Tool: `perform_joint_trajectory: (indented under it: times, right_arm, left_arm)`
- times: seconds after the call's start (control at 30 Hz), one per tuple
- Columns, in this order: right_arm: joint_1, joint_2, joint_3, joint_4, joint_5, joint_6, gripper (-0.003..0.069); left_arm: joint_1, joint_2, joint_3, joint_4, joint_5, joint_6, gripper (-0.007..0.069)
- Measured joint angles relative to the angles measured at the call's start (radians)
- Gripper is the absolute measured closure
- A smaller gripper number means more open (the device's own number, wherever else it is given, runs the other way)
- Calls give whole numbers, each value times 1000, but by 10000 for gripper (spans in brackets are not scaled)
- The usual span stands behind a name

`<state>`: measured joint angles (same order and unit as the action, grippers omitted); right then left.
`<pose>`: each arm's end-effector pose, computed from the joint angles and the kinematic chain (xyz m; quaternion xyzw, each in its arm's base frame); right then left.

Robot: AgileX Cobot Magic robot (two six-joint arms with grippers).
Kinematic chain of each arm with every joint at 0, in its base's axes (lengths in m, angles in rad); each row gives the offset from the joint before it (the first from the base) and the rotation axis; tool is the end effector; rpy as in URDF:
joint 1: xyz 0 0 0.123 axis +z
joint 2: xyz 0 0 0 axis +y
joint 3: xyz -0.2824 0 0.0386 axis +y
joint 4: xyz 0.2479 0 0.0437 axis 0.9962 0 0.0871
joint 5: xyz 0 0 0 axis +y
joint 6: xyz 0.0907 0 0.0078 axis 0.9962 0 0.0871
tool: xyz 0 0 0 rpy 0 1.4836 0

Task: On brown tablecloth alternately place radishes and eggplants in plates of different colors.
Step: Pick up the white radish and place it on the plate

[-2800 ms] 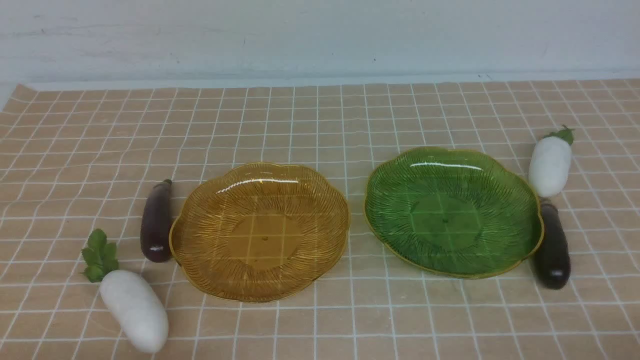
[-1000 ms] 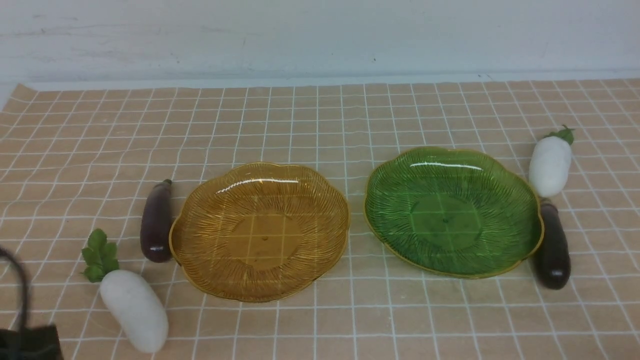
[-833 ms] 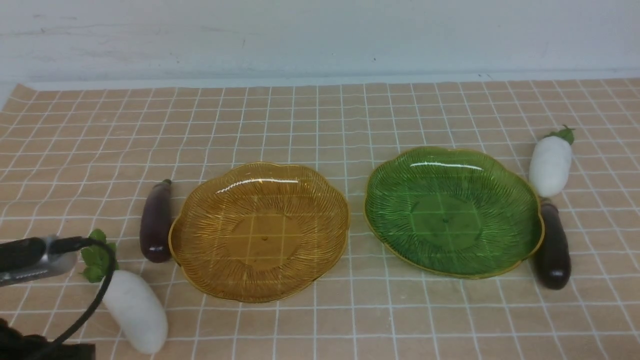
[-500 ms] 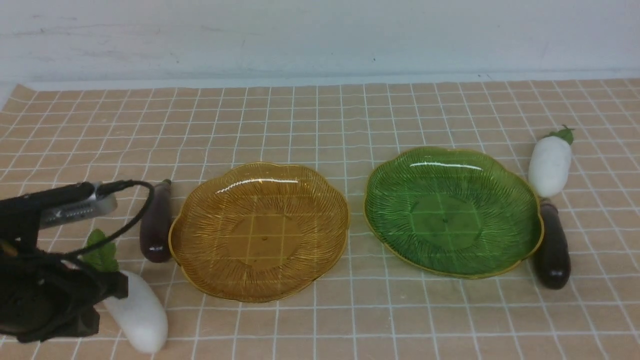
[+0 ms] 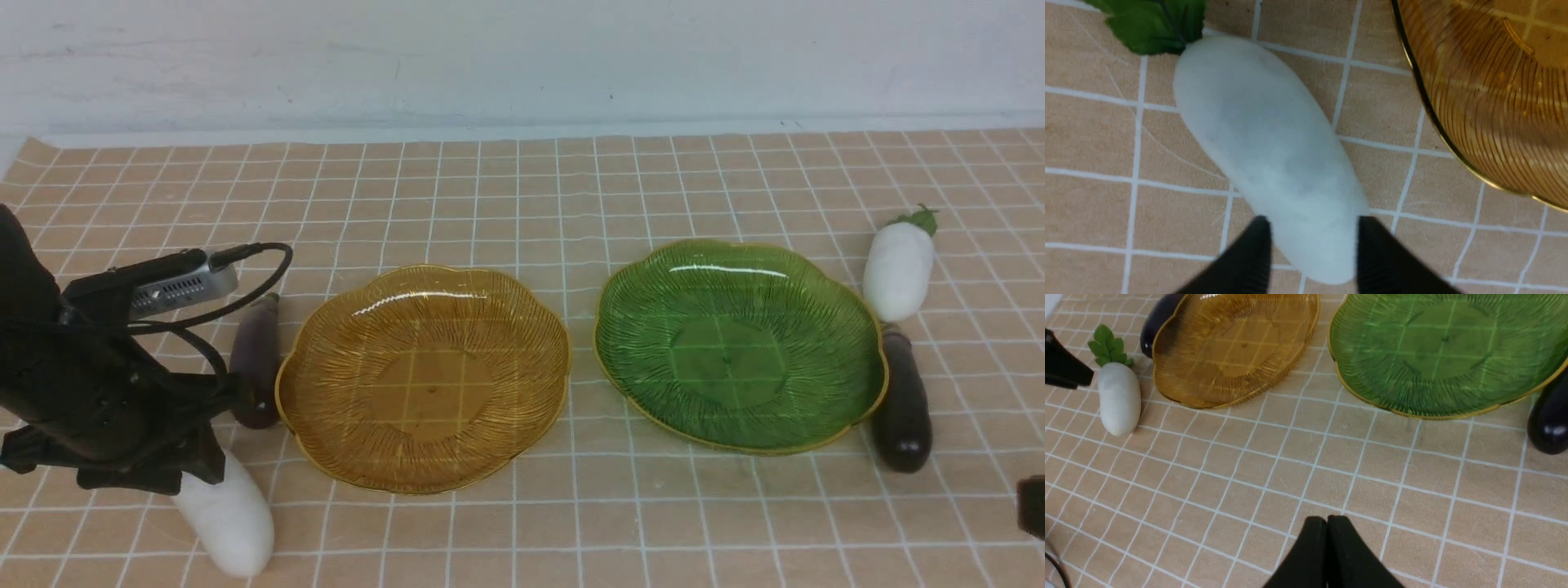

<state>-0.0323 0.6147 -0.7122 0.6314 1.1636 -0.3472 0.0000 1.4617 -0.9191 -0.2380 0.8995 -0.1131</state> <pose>0.0833 0.0467 0.3253 -0.1085 0.9034 0.2507 0.3305 0.2627 -0.0168 0.2302 -0.1191 0.9820 -0.1063 0.1011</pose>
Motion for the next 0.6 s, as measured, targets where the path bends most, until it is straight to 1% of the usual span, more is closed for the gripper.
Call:
perform_joint_trajectory:
  times: [0.03, 0.07, 0.2, 0.23, 0.3, 0.43, 0.53, 0.6]
  right_arm:
    - [0, -1, 5, 0, 1, -1, 674]
    - [0, -1, 5, 0, 1, -1, 674]
    - [0, -3, 16, 0, 0, -3, 674]
    - [0, -3, 16, 0, 0, -3, 674]
    - [0, -3, 16, 1, -10, -3, 674]
    - [0, -3, 16, 1, -18, -4, 674]
    - [0, -3, 16, 1, -20, -13, 674]
    - [0, -3, 16, 1, -22, -20, 674]
  left_arm:
    - [0, 2, 0, 0, -7, 0, 361]
    - [0, 2, 0, 0, -9, -1, 338]
    - [0, 25, -2, -1, -22, -28, 95]
    - [0, 28, -2, -1, -22, -29, 85]
    - [0, 76, -2, -2, -34, -45, -24]
    - [0, 134, -2, -4, -62, -47, -59]
    - [0, 189, -3, -3, -73, -52, -56]
    - [0, 212, -5, 11, -72, -53, -31]
